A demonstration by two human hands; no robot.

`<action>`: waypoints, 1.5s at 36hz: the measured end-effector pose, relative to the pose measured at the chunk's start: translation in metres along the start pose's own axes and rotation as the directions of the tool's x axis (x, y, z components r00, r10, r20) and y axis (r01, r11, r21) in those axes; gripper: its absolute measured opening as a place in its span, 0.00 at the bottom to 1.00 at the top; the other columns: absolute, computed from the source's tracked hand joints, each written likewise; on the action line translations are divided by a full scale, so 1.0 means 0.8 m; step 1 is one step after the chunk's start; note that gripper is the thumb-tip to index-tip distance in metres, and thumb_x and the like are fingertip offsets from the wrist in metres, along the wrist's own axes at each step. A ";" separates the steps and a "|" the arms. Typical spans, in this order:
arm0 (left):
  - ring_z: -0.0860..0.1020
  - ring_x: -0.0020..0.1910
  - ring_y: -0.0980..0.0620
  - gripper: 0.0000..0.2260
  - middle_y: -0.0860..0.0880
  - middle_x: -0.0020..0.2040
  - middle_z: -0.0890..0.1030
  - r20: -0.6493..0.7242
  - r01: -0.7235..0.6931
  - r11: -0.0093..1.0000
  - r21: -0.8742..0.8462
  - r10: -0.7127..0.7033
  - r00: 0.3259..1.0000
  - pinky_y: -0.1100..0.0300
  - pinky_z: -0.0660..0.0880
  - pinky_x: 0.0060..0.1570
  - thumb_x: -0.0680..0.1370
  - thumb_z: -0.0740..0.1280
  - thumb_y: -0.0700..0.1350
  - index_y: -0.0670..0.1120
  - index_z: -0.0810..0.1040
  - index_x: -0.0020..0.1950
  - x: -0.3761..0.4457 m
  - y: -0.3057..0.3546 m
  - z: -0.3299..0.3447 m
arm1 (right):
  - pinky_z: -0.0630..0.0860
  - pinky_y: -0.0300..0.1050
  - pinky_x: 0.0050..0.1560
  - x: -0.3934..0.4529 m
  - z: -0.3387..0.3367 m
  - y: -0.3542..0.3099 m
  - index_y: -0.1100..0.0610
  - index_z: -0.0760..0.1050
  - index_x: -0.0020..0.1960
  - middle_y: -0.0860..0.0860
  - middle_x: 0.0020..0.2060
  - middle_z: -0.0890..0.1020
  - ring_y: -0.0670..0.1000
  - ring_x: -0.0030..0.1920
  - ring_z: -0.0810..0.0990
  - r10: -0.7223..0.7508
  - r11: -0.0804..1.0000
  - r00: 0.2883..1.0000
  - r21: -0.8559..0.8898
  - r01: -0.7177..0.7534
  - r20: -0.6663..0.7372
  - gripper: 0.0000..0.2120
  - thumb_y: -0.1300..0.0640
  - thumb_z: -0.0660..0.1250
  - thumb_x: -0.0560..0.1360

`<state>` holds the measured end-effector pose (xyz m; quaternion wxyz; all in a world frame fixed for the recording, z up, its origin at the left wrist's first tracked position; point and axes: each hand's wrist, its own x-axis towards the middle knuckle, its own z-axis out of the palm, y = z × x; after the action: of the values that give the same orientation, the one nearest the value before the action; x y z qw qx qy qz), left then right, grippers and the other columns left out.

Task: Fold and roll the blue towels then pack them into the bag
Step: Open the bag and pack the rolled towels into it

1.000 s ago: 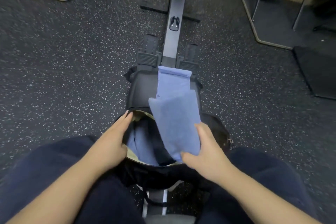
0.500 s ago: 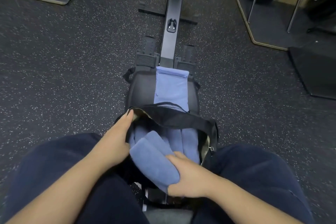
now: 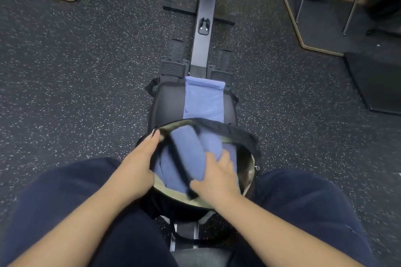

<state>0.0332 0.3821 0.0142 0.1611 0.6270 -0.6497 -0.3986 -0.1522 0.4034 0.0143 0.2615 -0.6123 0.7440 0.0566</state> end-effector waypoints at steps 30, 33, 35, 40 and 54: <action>0.78 0.55 0.44 0.20 0.50 0.57 0.81 -0.050 -0.285 0.881 0.378 0.327 0.944 0.45 0.76 0.52 0.71 0.54 0.49 0.51 0.81 0.56 0.062 0.009 -0.017 | 0.70 0.51 0.55 0.054 -0.035 -0.012 0.54 0.78 0.53 0.51 0.50 0.81 0.57 0.51 0.76 -0.484 0.856 0.857 0.110 0.506 -0.177 0.21 0.46 0.52 0.74; 0.77 0.56 0.45 0.15 0.49 0.58 0.79 -0.107 -0.226 0.949 0.218 0.253 0.961 0.48 0.72 0.57 0.77 0.56 0.47 0.48 0.75 0.62 0.113 0.024 -0.016 | 0.69 0.50 0.50 0.099 -0.067 0.003 0.56 0.79 0.44 0.51 0.41 0.82 0.58 0.45 0.77 -0.503 0.828 0.786 0.062 0.558 -0.359 0.15 0.52 0.55 0.74; 0.75 0.60 0.48 0.16 0.49 0.63 0.76 -0.050 -0.180 0.979 0.092 0.185 0.981 0.50 0.69 0.64 0.81 0.58 0.46 0.48 0.70 0.69 0.153 0.032 -0.010 | 0.67 0.48 0.49 0.131 -0.085 0.011 0.58 0.79 0.43 0.51 0.39 0.81 0.57 0.43 0.76 -0.451 0.846 0.783 0.074 0.528 -0.429 0.11 0.56 0.59 0.75; 0.78 0.54 0.51 0.12 0.51 0.54 0.82 0.350 -0.099 0.995 0.021 0.086 0.933 0.61 0.70 0.60 0.83 0.58 0.50 0.50 0.79 0.59 0.217 0.048 0.005 | 0.67 0.46 0.42 0.202 -0.116 0.028 0.64 0.76 0.42 0.57 0.37 0.80 0.51 0.36 0.71 -0.169 0.878 0.910 0.362 0.313 -0.378 0.11 0.58 0.62 0.78; 0.59 0.75 0.47 0.24 0.50 0.77 0.59 0.114 -0.230 0.842 0.488 0.200 0.973 0.43 0.64 0.68 0.81 0.60 0.45 0.51 0.59 0.77 0.379 0.036 0.040 | 0.58 0.53 0.72 0.382 -0.091 0.056 0.58 0.57 0.76 0.54 0.76 0.59 0.57 0.75 0.55 -0.316 0.949 0.925 -0.048 0.313 -0.210 0.25 0.56 0.57 0.81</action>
<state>-0.0581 0.1033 -0.0731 0.0185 0.5584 -0.8010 -0.2151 -0.2526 0.1158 -0.0738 0.1810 -0.7278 0.6597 -0.0476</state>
